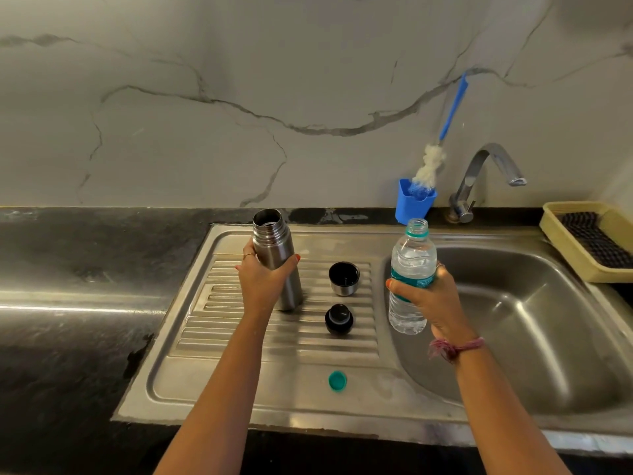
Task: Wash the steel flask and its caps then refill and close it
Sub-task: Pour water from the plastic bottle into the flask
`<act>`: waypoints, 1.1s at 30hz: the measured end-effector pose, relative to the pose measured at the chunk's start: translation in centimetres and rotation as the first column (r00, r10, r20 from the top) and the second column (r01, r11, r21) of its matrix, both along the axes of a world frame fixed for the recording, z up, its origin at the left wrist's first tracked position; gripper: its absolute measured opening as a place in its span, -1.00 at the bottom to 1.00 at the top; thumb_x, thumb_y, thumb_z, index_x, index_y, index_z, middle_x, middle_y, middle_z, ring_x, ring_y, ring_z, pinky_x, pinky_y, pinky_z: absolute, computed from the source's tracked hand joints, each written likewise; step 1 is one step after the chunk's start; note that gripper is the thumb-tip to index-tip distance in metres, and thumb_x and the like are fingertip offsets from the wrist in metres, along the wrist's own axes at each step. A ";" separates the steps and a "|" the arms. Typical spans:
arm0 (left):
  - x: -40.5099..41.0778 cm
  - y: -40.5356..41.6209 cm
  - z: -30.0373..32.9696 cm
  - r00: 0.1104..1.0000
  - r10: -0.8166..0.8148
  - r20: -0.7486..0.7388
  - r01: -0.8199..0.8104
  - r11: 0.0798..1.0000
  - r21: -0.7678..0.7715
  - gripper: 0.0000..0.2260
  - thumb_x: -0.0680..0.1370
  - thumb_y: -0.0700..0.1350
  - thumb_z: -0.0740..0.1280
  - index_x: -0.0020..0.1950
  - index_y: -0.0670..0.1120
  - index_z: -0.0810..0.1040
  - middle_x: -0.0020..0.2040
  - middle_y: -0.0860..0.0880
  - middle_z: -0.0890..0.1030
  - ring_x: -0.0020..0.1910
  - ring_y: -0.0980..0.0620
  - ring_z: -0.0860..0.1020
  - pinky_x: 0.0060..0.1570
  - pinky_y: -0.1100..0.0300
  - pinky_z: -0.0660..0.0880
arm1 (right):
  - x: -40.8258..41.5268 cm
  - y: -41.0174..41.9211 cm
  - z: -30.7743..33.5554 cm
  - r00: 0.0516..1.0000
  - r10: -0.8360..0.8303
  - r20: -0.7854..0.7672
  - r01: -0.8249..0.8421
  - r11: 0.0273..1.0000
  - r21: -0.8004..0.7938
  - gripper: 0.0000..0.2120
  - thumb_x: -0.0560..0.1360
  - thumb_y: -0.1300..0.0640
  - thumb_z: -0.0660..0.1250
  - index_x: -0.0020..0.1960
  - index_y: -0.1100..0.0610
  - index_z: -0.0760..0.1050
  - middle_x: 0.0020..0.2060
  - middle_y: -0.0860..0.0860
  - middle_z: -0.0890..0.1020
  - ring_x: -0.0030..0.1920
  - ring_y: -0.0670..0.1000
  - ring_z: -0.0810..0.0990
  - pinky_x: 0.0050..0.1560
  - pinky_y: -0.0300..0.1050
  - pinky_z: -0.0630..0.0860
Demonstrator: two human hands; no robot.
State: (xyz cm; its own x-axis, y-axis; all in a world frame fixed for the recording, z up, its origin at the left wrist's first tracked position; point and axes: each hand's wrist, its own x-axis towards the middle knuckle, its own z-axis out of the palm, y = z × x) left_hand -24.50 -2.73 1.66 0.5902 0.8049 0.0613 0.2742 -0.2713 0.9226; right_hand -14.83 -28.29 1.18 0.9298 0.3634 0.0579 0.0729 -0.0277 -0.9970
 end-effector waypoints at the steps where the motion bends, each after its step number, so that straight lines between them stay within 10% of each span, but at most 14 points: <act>1: 0.0 -0.1 0.1 1.000 0.001 0.006 -0.001 1.000 -0.011 -0.31 0.36 -0.08 0.60 0.40 -0.12 0.38 0.17 -0.01 0.54 0.13 0.00 0.50 0.24 0.00 0.49 | 0.1 -0.1 0.0 1.000 -0.001 0.000 0.001 1.000 -0.006 -0.57 0.31 0.33 0.53 0.13 0.19 0.51 -0.11 0.03 0.66 -0.15 -0.11 0.67 -0.22 -0.31 0.57; 23: 3.5 -10.2 8.3 0.950 -0.282 0.137 0.268 0.957 0.113 -0.47 0.29 -0.06 0.63 0.19 0.02 0.53 0.01 0.13 0.60 -0.05 0.28 0.52 -0.13 0.47 0.40 | 2.5 -7.4 2.3 0.998 -0.050 0.037 0.054 0.994 -0.099 -0.57 0.30 0.33 0.54 0.12 0.18 0.51 -0.10 0.09 0.66 -0.10 0.04 0.68 -0.12 -0.14 0.62; 33: 5.9 -20.3 5.1 0.869 -0.492 0.051 0.491 0.870 0.038 -0.43 0.29 -0.05 0.64 0.19 0.13 0.45 -0.06 0.32 0.51 -0.09 0.54 0.47 -0.18 0.58 0.38 | 3.5 -14.3 4.8 0.980 -0.105 0.167 0.146 0.956 -0.253 -0.44 0.26 0.27 0.59 0.18 0.05 0.46 -0.09 -0.12 0.60 -0.09 -0.21 0.58 -0.20 -0.42 0.44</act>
